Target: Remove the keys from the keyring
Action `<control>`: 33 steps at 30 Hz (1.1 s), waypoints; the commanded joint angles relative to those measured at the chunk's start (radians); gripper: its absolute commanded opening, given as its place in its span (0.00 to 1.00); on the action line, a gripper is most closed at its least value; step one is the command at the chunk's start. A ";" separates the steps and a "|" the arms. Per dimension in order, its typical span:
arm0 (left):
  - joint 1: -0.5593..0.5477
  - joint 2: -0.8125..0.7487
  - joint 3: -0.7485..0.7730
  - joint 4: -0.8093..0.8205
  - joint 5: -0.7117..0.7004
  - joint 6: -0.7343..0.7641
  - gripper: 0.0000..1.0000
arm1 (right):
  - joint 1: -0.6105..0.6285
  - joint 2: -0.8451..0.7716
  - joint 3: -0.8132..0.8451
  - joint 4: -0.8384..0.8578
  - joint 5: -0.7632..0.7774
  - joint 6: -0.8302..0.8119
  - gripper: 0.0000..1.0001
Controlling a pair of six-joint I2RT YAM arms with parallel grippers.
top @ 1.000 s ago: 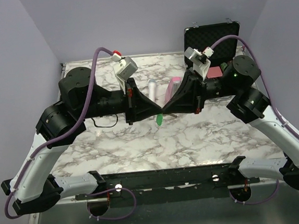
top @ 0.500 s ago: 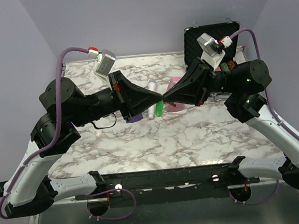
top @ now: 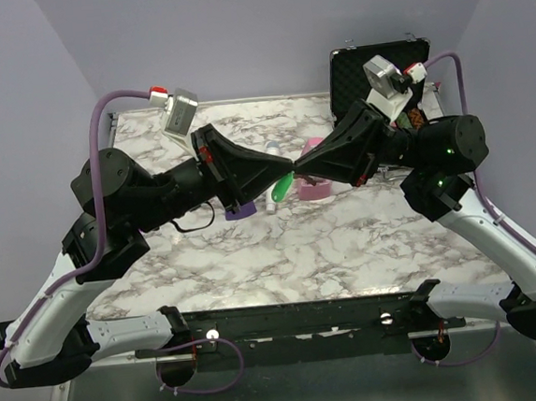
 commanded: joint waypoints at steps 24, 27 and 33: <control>-0.006 -0.149 -0.012 -0.367 -0.251 0.271 0.83 | 0.012 0.000 0.086 -0.687 0.130 -0.253 0.01; -0.006 -0.180 -0.072 -0.354 -0.249 0.263 0.83 | 0.014 0.036 0.117 -0.802 0.124 -0.263 0.01; -0.004 -0.209 -0.161 -0.322 -0.266 0.251 0.75 | 0.012 0.052 0.068 -0.825 0.106 -0.255 0.02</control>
